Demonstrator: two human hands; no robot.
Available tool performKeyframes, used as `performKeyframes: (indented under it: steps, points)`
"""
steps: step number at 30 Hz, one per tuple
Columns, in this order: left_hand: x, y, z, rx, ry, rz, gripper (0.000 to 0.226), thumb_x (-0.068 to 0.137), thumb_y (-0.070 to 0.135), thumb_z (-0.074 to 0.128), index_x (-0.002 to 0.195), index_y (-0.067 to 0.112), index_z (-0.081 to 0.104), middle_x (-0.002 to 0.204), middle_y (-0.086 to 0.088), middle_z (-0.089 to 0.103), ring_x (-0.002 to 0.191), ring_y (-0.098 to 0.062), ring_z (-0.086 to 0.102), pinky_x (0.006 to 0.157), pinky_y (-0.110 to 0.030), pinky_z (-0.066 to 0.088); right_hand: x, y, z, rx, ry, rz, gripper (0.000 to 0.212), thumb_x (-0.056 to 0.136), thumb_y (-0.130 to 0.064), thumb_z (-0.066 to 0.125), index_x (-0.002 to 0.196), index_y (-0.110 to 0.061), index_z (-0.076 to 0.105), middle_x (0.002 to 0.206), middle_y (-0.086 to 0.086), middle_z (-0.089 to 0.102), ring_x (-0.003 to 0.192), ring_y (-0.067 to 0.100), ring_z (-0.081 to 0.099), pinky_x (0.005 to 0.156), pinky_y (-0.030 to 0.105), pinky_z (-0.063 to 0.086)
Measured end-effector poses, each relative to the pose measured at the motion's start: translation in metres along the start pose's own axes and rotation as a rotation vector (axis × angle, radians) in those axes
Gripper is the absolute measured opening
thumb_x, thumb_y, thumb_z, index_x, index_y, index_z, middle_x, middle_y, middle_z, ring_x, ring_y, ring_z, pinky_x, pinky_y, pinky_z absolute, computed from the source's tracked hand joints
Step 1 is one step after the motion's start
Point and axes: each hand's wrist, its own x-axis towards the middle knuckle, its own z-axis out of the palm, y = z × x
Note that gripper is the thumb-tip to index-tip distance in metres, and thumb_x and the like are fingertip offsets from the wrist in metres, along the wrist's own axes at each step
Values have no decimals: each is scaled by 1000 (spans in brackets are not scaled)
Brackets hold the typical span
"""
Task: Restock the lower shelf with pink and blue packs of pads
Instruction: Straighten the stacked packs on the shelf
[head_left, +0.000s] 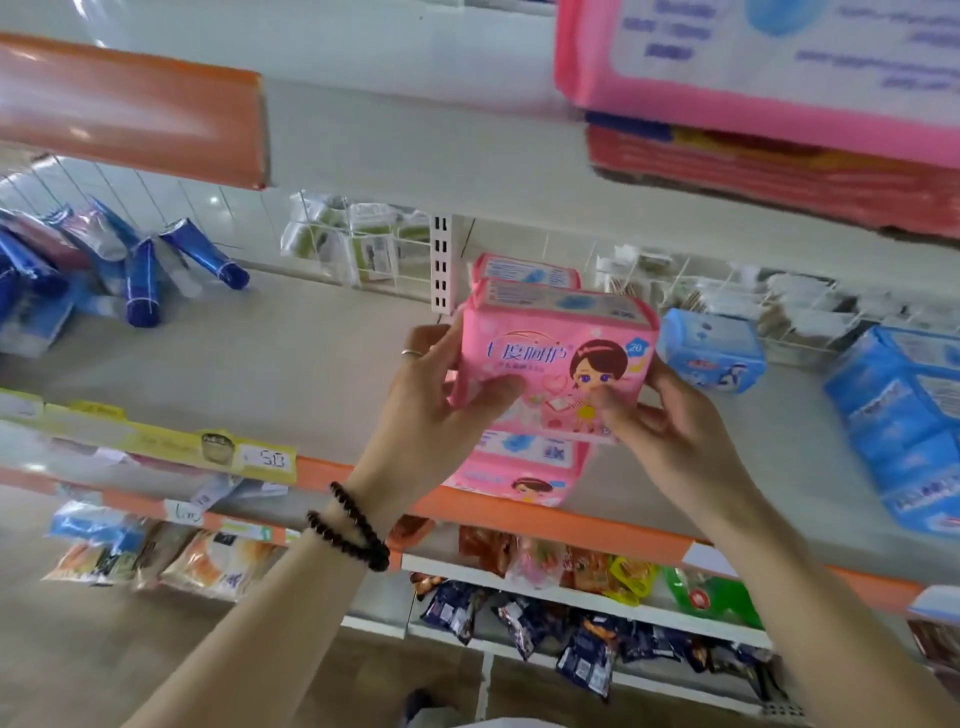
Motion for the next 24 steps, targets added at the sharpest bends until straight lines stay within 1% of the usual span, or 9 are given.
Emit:
performKeyframes:
  steps: [3, 5, 7, 10, 14, 17, 20, 23, 24]
  points:
    - [20, -13, -11, 36, -23, 53, 36, 81, 41, 71, 116, 41, 66, 109, 8, 50, 103, -12, 58, 90, -30, 55, 16, 2, 10, -120, 79, -14, 33, 82, -50, 64, 113, -40, 61, 117, -11, 68, 106, 11, 67, 90, 47, 57]
    - [34, -22, -15, 76, -35, 82, 30, 82, 38, 73, 111, 43, 65, 107, 12, 51, 101, -15, 60, 90, -31, 54, 27, 4, 12, -207, 117, -36, 33, 82, -51, 64, 111, -36, 62, 118, 0, 62, 104, 11, 65, 83, 42, 60]
    - [47, -30, -15, 106, -41, 66, 29, 86, 31, 76, 113, 35, 68, 108, 10, 56, 99, -12, 63, 89, -24, 52, 38, 5, 13, -268, 142, -37, 23, 87, -38, 69, 108, -33, 62, 116, 7, 57, 103, 13, 64, 80, 37, 60]
    - [67, -38, -13, 180, -28, 36, 26, 88, 32, 75, 114, 28, 72, 112, 6, 66, 101, -14, 65, 86, -8, 43, 58, 4, 13, -339, 193, -42, 20, 89, -22, 72, 104, -30, 62, 106, 1, 63, 92, 9, 65, 78, 28, 55]
    - [96, -37, -11, 165, -46, -60, 29, 91, 30, 73, 118, 21, 70, 117, 4, 71, 98, -15, 69, 86, -30, 58, 87, 3, 15, -333, 214, 3, 27, 89, -23, 74, 113, -25, 62, 98, -16, 65, 83, -8, 60, 72, 7, 49]
    - [119, -34, -10, 200, -46, -43, 31, 91, 25, 71, 122, 21, 68, 116, 4, 72, 100, -15, 69, 89, -39, 60, 111, 9, 14, -300, 208, 28, 31, 86, -23, 77, 114, -22, 63, 98, -18, 66, 85, -4, 64, 77, 13, 52]
    - [140, -33, -8, 249, -63, -27, 33, 93, 22, 69, 126, 20, 65, 117, 4, 71, 93, -11, 66, 85, -31, 59, 135, 17, 12, -290, 234, 37, 36, 84, -24, 78, 118, -17, 66, 102, -12, 69, 87, 1, 66, 81, 16, 51]
    - [157, -36, -4, 258, -60, -41, 35, 95, 21, 68, 129, 19, 64, 111, 6, 70, 73, -1, 63, 59, -11, 51, 154, 24, 12, -285, 256, 24, 36, 84, -23, 78, 117, -16, 67, 101, -11, 69, 82, -4, 63, 75, 8, 47]
    - [162, -39, -3, 268, -48, -54, 35, 95, 20, 68, 129, 18, 64, 109, 6, 70, 70, 1, 60, 57, -11, 51, 161, 26, 12, -298, 256, 29, 35, 84, -23, 78, 116, -16, 67, 101, -10, 69, 79, -8, 62, 72, 5, 46]
